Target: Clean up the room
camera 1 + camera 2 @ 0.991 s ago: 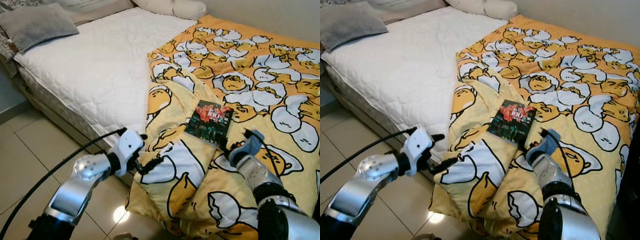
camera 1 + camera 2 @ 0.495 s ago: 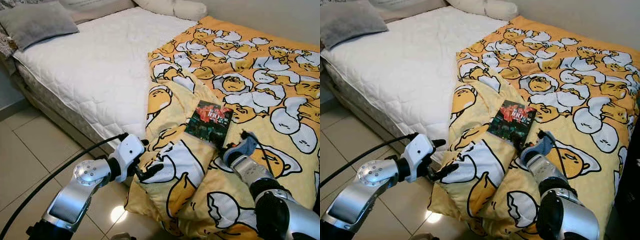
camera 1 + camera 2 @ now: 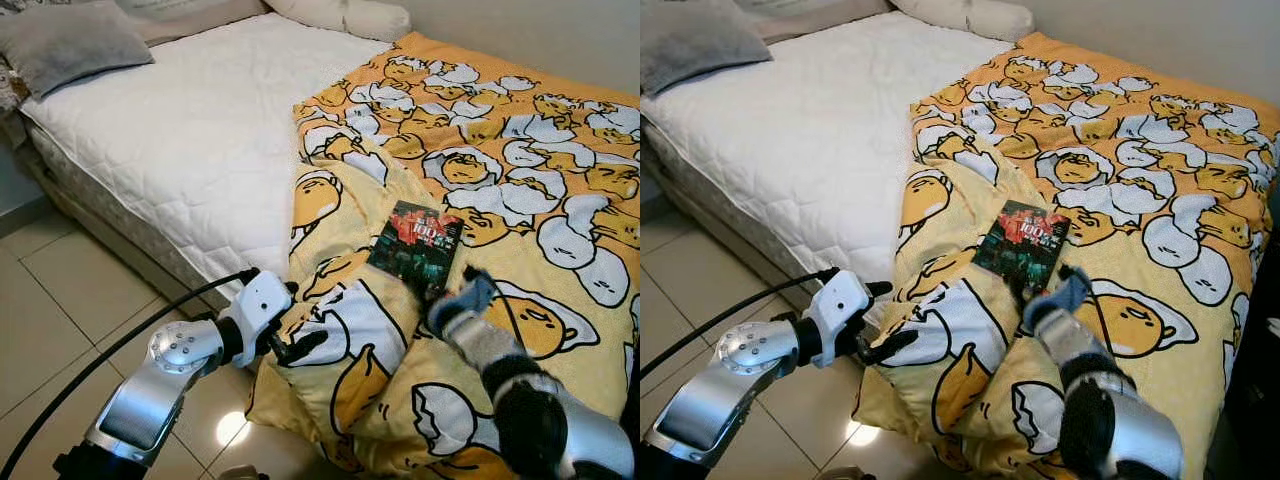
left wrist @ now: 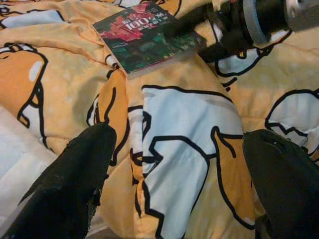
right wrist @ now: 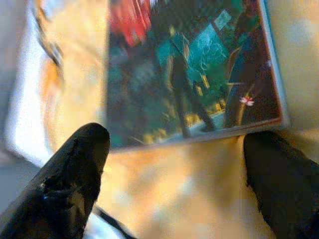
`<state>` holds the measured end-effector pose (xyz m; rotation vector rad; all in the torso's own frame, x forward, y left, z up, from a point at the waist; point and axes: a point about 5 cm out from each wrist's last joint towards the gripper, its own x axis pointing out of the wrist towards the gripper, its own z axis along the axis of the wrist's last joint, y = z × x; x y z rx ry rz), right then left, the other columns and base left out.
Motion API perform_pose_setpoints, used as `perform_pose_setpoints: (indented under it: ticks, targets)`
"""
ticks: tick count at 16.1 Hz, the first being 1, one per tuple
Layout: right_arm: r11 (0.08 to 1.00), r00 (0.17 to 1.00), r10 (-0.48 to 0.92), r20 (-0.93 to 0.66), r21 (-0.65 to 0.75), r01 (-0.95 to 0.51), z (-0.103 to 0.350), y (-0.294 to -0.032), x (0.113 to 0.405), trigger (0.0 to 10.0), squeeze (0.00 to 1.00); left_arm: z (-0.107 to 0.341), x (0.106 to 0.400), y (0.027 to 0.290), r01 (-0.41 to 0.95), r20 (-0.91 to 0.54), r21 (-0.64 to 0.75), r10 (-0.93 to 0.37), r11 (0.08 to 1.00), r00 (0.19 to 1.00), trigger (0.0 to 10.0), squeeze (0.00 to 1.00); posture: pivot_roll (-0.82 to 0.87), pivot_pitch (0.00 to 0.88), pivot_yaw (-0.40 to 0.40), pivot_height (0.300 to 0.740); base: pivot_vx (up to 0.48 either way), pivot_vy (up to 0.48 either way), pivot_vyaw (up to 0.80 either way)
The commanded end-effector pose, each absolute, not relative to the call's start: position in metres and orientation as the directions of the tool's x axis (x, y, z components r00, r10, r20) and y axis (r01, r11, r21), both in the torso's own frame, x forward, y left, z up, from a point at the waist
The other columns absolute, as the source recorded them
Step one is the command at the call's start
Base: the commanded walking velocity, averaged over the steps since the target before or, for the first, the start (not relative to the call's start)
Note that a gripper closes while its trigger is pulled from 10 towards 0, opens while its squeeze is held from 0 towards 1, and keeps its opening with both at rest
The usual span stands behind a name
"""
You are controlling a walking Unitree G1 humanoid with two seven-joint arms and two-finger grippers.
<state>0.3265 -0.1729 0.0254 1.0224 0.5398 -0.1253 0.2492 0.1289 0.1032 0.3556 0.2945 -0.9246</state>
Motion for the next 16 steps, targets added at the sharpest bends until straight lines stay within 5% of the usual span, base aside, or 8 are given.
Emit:
perform_pose_setpoints:
  ticks: [1,7,9,16]
  targets:
    - [0.437,0.891,0.126,-0.437,0.83,0.345,0.035,-0.179,0.334,10.0,0.0,0.106,0.25,0.126,0.818,-0.395,0.184,-0.721,0.545,0.569,10.0,0.75,0.09,0.0,-0.067,0.74,0.0,0.0,0.0]
    - [0.449,0.917,0.094,-0.387,0.839,0.308,0.043,-0.191,0.338,10.0,0.0,0.105,0.25,0.127,0.815,-0.398,0.184,-0.717,0.549,0.573,10.0,0.71,0.11,0.0,-0.074,0.74,0.0,0.0,0.0]
    - [0.53,0.917,0.019,-0.397,0.782,0.328,0.044,-0.199,0.338,10.0,0.0,0.105,0.249,0.129,0.815,-0.406,0.188,-0.712,0.548,0.573,10.0,0.71,0.11,0.0,-0.071,0.74,0.0,0.0,0.0]
    - [0.581,0.916,-0.027,-0.4,0.739,0.34,0.044,-0.206,0.338,10.0,0.0,0.104,0.249,0.129,0.822,-0.415,0.189,-0.715,0.538,0.563,10.0,0.69,0.11,0.0,-0.065,0.74,0.0,0.0,0.0]
